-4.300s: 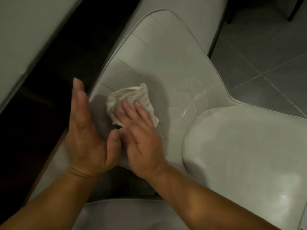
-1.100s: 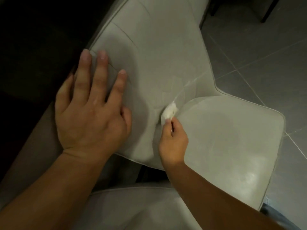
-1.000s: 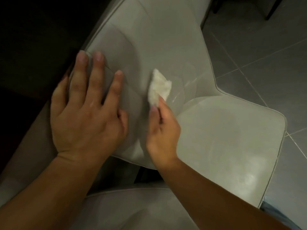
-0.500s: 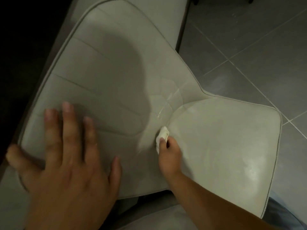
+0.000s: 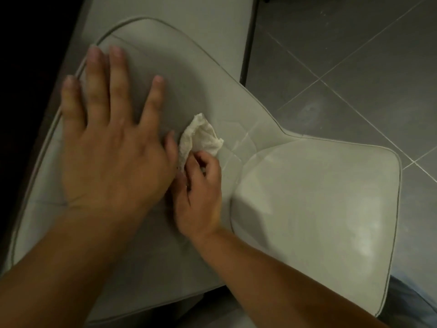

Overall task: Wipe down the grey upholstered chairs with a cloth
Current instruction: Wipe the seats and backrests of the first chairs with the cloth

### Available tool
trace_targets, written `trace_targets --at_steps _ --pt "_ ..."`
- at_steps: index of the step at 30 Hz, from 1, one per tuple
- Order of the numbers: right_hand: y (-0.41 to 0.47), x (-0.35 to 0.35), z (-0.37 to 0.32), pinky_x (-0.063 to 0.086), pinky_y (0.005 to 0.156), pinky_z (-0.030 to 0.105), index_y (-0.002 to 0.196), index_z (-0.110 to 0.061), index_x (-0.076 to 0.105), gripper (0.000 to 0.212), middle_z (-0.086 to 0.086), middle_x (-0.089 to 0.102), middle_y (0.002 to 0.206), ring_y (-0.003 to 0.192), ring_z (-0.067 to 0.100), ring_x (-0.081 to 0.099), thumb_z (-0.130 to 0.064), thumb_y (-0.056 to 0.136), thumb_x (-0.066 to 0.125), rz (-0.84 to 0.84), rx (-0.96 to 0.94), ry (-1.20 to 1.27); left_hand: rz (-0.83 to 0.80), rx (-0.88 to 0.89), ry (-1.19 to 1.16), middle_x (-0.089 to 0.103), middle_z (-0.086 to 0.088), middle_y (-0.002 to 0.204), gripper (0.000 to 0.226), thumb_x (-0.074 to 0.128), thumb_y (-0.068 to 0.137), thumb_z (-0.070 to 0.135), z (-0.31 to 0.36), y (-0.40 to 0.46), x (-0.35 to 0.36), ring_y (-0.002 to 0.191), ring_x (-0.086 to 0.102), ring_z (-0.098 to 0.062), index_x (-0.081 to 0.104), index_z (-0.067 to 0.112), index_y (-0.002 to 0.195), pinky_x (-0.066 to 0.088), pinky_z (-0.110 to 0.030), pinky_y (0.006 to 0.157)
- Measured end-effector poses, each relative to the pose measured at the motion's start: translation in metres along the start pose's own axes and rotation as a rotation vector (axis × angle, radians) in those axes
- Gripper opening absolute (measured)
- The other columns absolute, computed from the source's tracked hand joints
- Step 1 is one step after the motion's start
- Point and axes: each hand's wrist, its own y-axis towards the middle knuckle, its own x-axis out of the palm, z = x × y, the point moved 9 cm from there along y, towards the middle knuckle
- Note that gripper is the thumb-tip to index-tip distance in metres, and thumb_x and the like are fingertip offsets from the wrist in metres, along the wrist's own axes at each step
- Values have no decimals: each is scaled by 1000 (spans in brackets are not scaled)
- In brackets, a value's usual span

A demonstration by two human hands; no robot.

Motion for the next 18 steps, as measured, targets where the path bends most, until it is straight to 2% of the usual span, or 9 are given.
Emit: trace_targets --at_steps 3,6,9,11,12,14,15,16,18 --pt "4 -2 18 49 87 38 110 -6 66 41 9 53 114 100 24 55 -36 100 40 17 0 -99 -57 40 39 -10 -14 170 81 36 95 52 2 5 20 154 1 -44 3 25 164 6 -68 121" --pt "7 1 47 49 85 39 100 -6 67 36 13 56 104 91 30 57 -31 99 40 40 56 -214 -43 69 32 -19 -11 164 84 51 94 38 3 5 21 153 -1 -35 6 20 164 -14 -48 122" --pt "0 2 85 51 83 42 94 -4 66 33 16 58 97 87 36 58 -25 99 42 54 207 -250 -102 133 152 -6 -19 169 84 50 92 45 12 10 16 154 -4 -42 14 18 163 5 -69 119" --pt "-5 -5 123 54 77 38 93 0 66 24 19 62 91 83 37 62 -14 97 46 64 360 -271 -181 174 250 -7 -19 168 85 45 92 54 13 11 14 153 -10 -47 15 18 163 15 -79 111" --pt "-7 -9 147 52 78 35 98 2 65 25 20 65 96 89 35 65 -12 98 44 33 512 -246 -213 179 280 -8 -19 168 86 43 92 57 12 12 13 152 -11 -48 14 18 163 17 -80 109" --pt "-20 -27 184 42 95 30 123 -1 59 35 17 62 123 116 29 59 -18 104 35 77 761 -187 -204 199 329 -7 -20 168 85 38 93 60 12 12 14 151 -9 -50 14 18 162 18 -80 108" --pt "-22 -31 183 38 101 31 128 -1 58 36 17 60 129 121 29 56 -19 104 37 90 735 -169 -188 225 339 -3 -21 167 81 35 94 59 14 14 14 150 -6 -51 18 17 162 19 -81 107" --pt "-20 -35 165 41 103 33 127 2 60 34 20 62 126 119 32 58 -16 102 43 120 602 -176 -172 260 323 4 -23 165 76 32 96 56 14 19 18 149 2 -54 24 16 159 21 -80 107" --pt "-18 -42 113 49 95 38 125 1 62 35 21 66 111 105 32 64 -15 97 49 195 318 -121 -85 260 202 32 -24 148 60 27 100 55 1 44 18 135 33 -53 42 17 143 33 -72 104"
